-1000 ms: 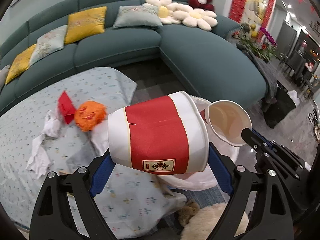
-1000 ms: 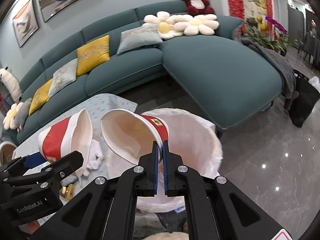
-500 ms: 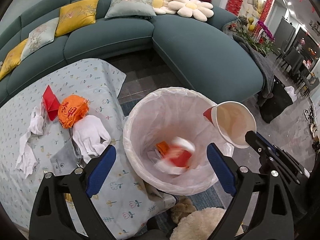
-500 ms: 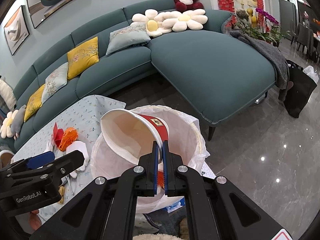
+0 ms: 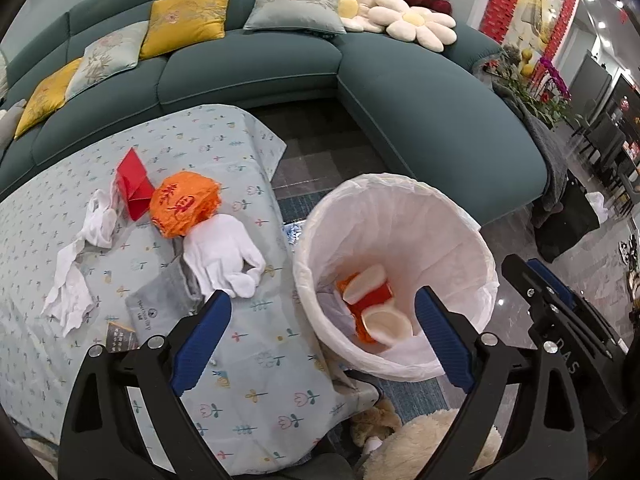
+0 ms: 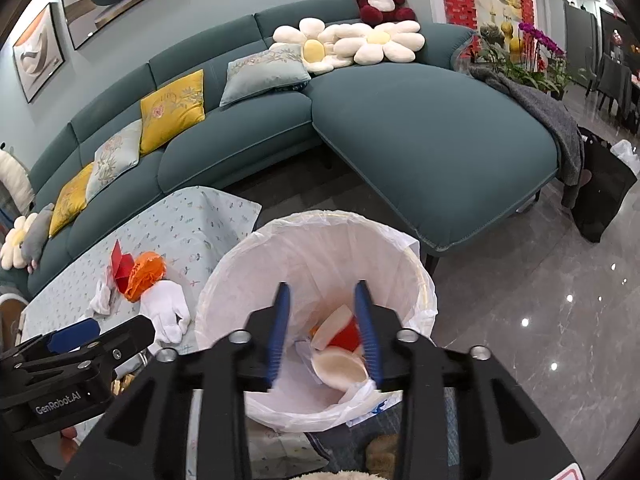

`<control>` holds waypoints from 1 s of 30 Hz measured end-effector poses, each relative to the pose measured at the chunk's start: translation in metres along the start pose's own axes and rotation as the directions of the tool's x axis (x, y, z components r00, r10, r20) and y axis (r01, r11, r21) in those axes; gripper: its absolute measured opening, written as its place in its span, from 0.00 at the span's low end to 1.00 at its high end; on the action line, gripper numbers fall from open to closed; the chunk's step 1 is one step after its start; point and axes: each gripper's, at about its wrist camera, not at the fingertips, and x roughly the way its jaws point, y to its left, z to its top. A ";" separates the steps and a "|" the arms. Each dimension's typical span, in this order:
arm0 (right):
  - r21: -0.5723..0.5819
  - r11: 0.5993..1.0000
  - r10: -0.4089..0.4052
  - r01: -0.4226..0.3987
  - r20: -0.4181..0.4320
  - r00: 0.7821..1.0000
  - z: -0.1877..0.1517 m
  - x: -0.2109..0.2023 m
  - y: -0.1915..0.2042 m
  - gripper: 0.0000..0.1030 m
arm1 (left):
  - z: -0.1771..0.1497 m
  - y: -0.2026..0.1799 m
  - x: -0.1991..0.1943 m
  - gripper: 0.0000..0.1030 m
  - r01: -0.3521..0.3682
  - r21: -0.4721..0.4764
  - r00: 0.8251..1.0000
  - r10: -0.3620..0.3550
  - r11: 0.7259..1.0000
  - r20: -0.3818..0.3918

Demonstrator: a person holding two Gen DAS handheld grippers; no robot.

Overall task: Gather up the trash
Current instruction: 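Carry the paper cup over the wastebasket and release it, then move the right gripper back over the table toward the trash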

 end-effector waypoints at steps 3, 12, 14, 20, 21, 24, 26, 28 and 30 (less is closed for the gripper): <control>-0.015 1.000 0.001 -0.001 0.004 1.000 0.002 -0.003 0.007 0.35 | 0.000 0.005 -0.004 0.86 -0.005 -0.009 1.000 0.005 1.000 0.006; -0.047 0.998 0.029 -0.029 0.012 0.999 0.002 -0.013 0.033 0.44 | -0.005 0.033 -0.021 0.86 -0.031 -0.053 0.999 0.033 0.998 0.038; -0.059 0.998 0.036 -0.035 0.012 0.999 0.002 -0.016 0.040 0.44 | -0.007 0.041 -0.025 0.86 -0.038 -0.067 0.998 0.041 0.997 0.045; -0.101 0.993 0.055 -0.054 0.008 0.998 -0.002 -0.020 0.067 0.45 | -0.014 0.071 -0.037 0.86 -0.060 -0.115 0.996 0.067 0.992 0.059; -0.109 0.992 0.058 -0.057 0.006 0.998 -0.003 -0.021 0.072 0.45 | -0.015 0.076 -0.039 0.86 -0.063 -0.124 0.996 0.071 0.990 0.060; -0.124 0.990 0.073 -0.072 -0.002 0.997 -0.006 -0.023 0.083 0.47 | -0.019 0.090 -0.044 0.86 -0.073 -0.140 0.994 0.083 0.987 0.065; -0.131 0.988 0.078 -0.078 -0.005 0.997 -0.009 -0.024 0.090 0.50 | -0.022 0.100 -0.048 0.86 -0.082 -0.151 0.993 0.093 0.985 0.069; -0.145 0.986 0.082 -0.082 -0.009 0.997 -0.010 -0.025 0.099 0.50 | -0.025 0.110 -0.051 0.86 -0.089 -0.166 0.992 0.101 0.982 0.070; -0.159 0.983 0.085 -0.087 -0.015 0.996 -0.013 -0.026 0.106 0.50 | -0.027 0.119 -0.053 0.86 -0.094 -0.179 0.992 0.108 0.979 0.072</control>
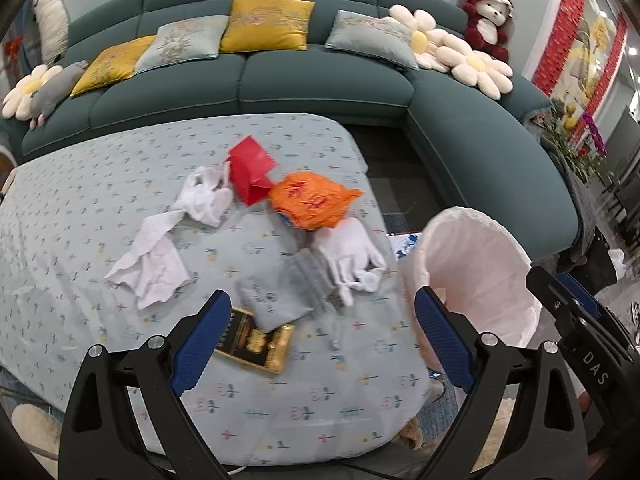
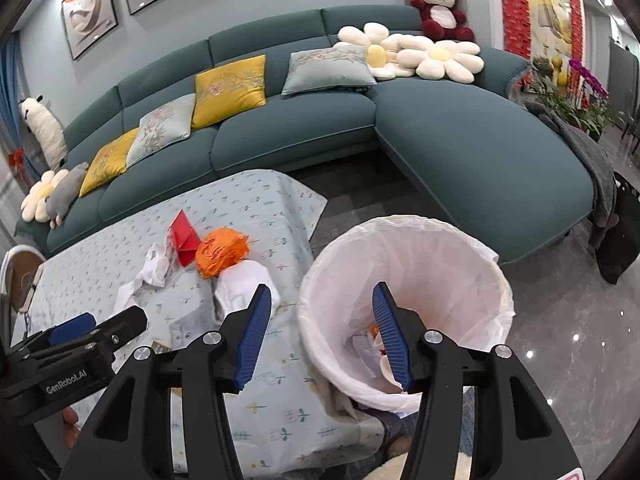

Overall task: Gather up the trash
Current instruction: 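Move the right gripper back over the table toward the trash, then lower the right gripper onto the second orange bag while the left gripper reaches the white tissue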

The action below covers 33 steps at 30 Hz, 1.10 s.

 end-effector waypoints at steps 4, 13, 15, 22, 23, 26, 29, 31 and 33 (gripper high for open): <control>-0.025 1.000 0.007 -0.007 -0.006 1.000 -0.001 0.000 0.014 0.51 | -0.001 0.018 -0.003 0.86 -0.015 -0.028 1.000 0.015 0.999 0.003; -0.070 0.997 0.025 -0.027 -0.029 0.999 -0.004 0.007 0.047 0.52 | -0.005 0.054 -0.004 0.86 -0.051 -0.070 0.999 0.052 0.996 0.010; -0.078 0.996 0.028 -0.030 -0.034 0.999 -0.005 0.010 0.053 0.52 | -0.005 0.063 -0.003 0.86 -0.060 -0.079 0.998 0.060 0.995 0.007; -0.103 0.994 0.040 -0.047 -0.064 0.997 -0.009 0.026 0.076 0.52 | -0.006 0.098 0.007 0.86 -0.102 -0.116 0.995 0.102 0.988 -0.006; -0.107 0.993 0.041 -0.048 -0.069 0.997 -0.009 0.029 0.080 0.51 | -0.006 0.105 0.009 0.86 -0.115 -0.120 0.993 0.115 0.986 -0.005; -0.120 0.991 0.045 -0.055 -0.086 0.995 -0.011 0.039 0.091 0.51 | -0.004 0.126 0.018 0.86 -0.148 -0.134 0.989 0.147 0.980 -0.017; -0.128 0.990 0.046 -0.059 -0.103 0.994 -0.011 0.052 0.100 0.52 | -0.002 0.146 0.028 0.86 -0.170 -0.159 0.986 0.167 0.973 -0.032; -0.127 0.990 0.048 -0.063 -0.114 0.992 -0.010 0.061 0.107 0.51 | 0.000 0.159 0.036 0.86 -0.187 -0.169 0.982 0.183 0.968 -0.040; -0.129 0.990 0.050 -0.065 -0.123 0.991 -0.008 0.070 0.113 0.51 | 0.002 0.168 0.044 0.86 -0.203 -0.166 0.979 0.198 0.965 -0.049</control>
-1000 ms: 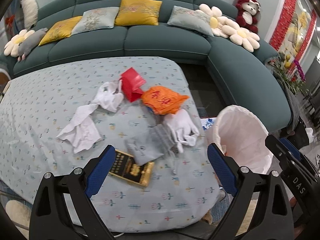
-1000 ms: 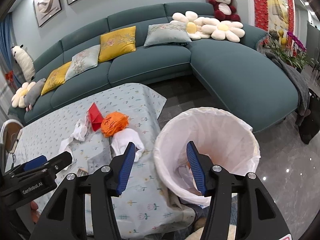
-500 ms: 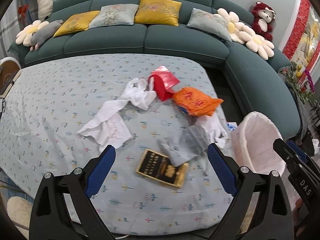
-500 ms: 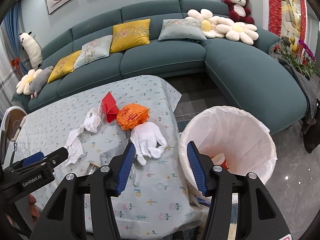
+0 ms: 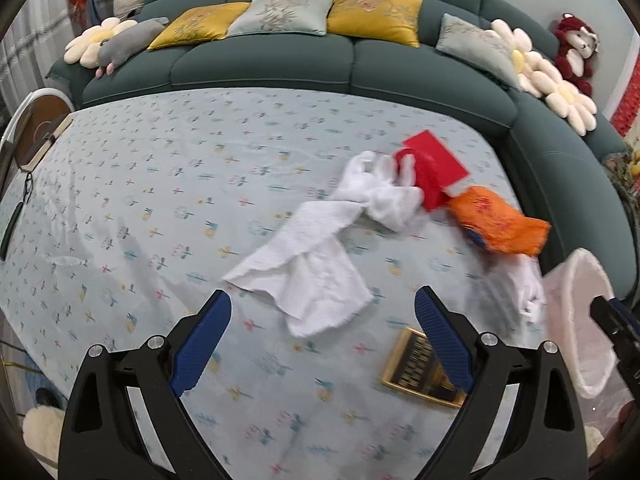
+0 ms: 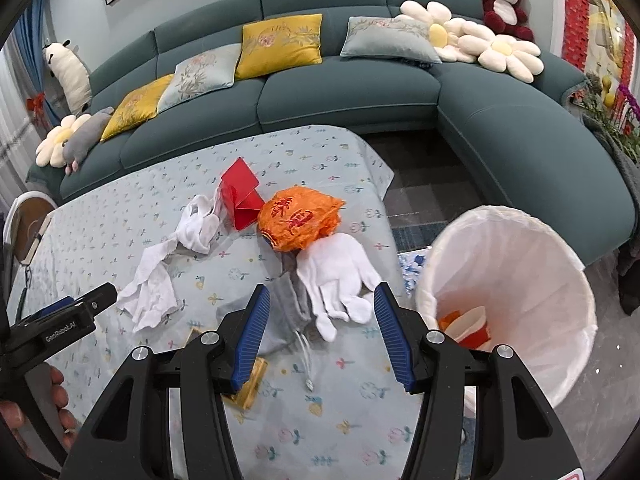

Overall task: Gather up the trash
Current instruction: 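Lower the right gripper onto the second orange bag while the left gripper reaches the white tissue, then close the right gripper on the orange bag while the left gripper grasps the white tissue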

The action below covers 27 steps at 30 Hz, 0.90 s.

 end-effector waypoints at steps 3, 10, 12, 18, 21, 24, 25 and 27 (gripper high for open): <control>-0.005 1.000 0.000 0.000 -0.011 1.000 0.006 0.012 0.005 0.51 | 0.005 0.009 0.016 0.86 -0.017 0.002 1.000 0.017 1.000 -0.022; -0.008 1.000 -0.002 0.002 -0.031 1.000 0.024 0.046 0.017 0.51 | 0.017 0.017 0.055 0.86 -0.033 0.002 0.997 0.033 0.999 -0.070; -0.009 1.000 -0.006 0.006 -0.036 0.999 0.028 0.056 0.017 0.51 | 0.020 0.017 0.066 0.86 -0.037 0.006 0.996 0.038 0.999 -0.081; -0.003 1.000 -0.027 0.026 -0.054 0.998 0.041 0.085 0.015 0.51 | 0.025 0.015 0.096 0.84 -0.043 0.020 0.992 0.045 0.999 -0.116; 0.003 0.999 -0.033 0.033 -0.064 0.997 0.045 0.098 0.013 0.51 | 0.025 0.012 0.105 0.72 -0.031 0.027 0.991 0.034 0.999 -0.133; 0.014 0.999 -0.035 0.036 -0.082 0.996 0.046 0.110 0.011 0.51 | 0.025 0.011 0.110 0.58 -0.020 0.036 0.989 0.025 0.999 -0.143; 0.019 0.999 -0.031 0.033 -0.087 0.996 0.046 0.113 0.011 0.51 | 0.024 0.010 0.111 0.54 -0.014 0.041 0.990 0.020 0.999 -0.142; 0.019 0.999 -0.024 0.026 -0.097 0.995 0.046 0.117 0.012 0.49 | 0.023 0.008 0.110 0.37 -0.012 0.051 0.990 0.020 0.999 -0.142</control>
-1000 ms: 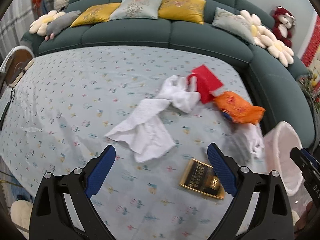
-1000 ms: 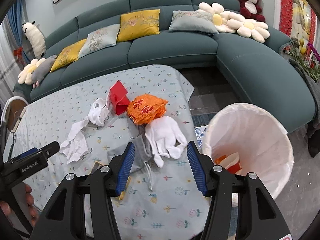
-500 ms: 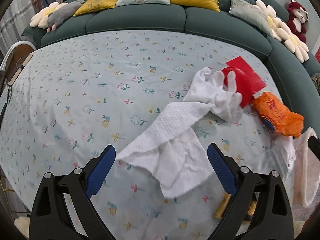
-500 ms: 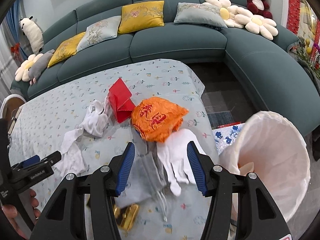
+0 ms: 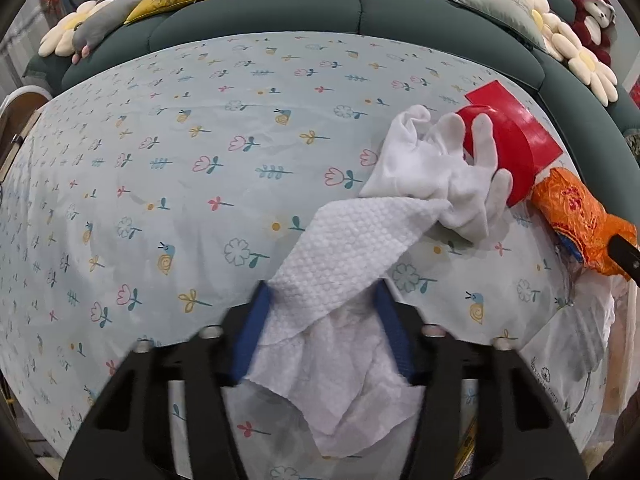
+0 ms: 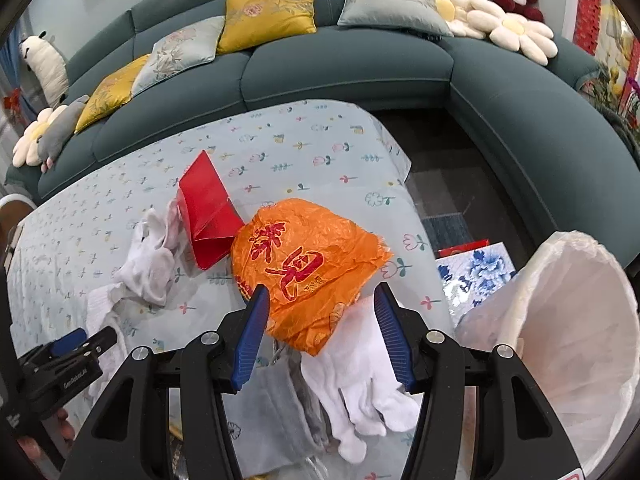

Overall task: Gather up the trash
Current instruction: 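Close the right gripper on the orange bag while the left gripper grasps the white tissue, then carry the orange bag and tissue over the wastebasket and open both grippers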

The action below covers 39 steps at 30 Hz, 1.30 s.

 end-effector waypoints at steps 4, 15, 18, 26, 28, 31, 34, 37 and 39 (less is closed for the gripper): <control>-0.015 1.000 0.016 -0.016 -0.010 1.000 -0.002 0.004 0.004 0.21 | -0.001 -0.004 -0.005 0.13 0.005 0.013 1.000 -0.005 1.000 0.004; -0.022 0.997 0.076 -0.075 0.054 0.996 -0.006 -0.037 0.004 0.06 | -0.011 -0.013 -0.053 0.07 0.063 -0.013 0.996 -0.061 0.998 0.069; -0.018 0.996 0.084 -0.083 0.080 0.993 -0.006 -0.053 0.000 0.05 | -0.013 -0.024 -0.071 0.07 0.089 -0.007 0.992 -0.088 0.996 0.088; 0.011 0.996 0.085 -0.088 0.167 0.982 -0.007 -0.107 -0.026 0.05 | -0.020 -0.065 -0.113 0.07 0.148 0.049 0.979 -0.153 0.988 0.134; 0.025 0.996 0.084 -0.090 0.184 0.979 -0.008 -0.119 -0.035 0.05 | -0.025 -0.080 -0.124 0.07 0.160 0.074 0.975 -0.169 0.984 0.144; 0.039 0.996 0.075 -0.086 0.211 0.975 -0.011 -0.135 -0.050 0.05 | -0.030 -0.097 -0.136 0.07 0.174 0.101 0.970 -0.188 0.979 0.155; 0.059 0.996 0.058 -0.073 0.231 0.971 -0.016 -0.148 -0.068 0.05 | -0.035 -0.122 -0.151 0.07 0.191 0.141 0.962 -0.214 0.971 0.168; 0.081 0.995 0.039 -0.061 0.245 0.969 -0.023 -0.159 -0.085 0.05 | -0.040 -0.140 -0.160 0.07 0.208 0.172 0.956 -0.237 0.963 0.171; 0.100 0.994 0.022 -0.048 0.253 0.967 -0.028 -0.166 -0.100 0.05 | -0.043 -0.155 -0.167 0.07 0.220 0.197 0.952 -0.255 0.955 0.171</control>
